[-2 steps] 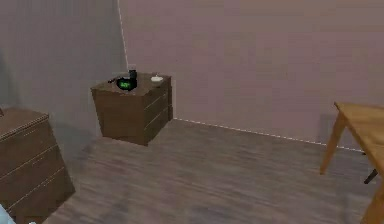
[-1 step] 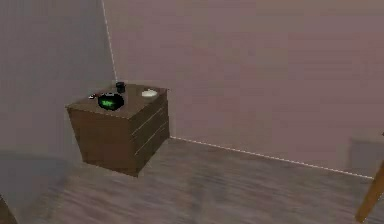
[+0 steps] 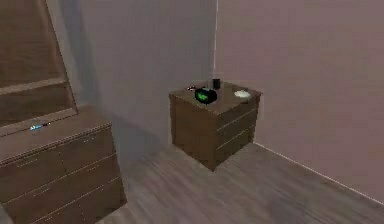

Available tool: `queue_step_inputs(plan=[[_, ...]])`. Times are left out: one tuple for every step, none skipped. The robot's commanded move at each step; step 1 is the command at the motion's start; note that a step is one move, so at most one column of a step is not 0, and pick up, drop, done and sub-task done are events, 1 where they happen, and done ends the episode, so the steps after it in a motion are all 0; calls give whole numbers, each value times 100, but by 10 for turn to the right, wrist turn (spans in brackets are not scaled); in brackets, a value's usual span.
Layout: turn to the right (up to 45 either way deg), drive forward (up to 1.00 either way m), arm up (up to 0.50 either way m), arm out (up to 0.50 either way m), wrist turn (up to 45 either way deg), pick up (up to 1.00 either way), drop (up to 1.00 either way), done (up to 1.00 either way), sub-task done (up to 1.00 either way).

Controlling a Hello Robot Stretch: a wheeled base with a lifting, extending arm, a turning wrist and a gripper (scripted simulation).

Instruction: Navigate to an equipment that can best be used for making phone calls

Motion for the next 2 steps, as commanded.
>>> queue_step_inputs(plan=[[0,100,0,0,0,0,0,0,0],[-60,0,0,0,0,0,0,0,0]])
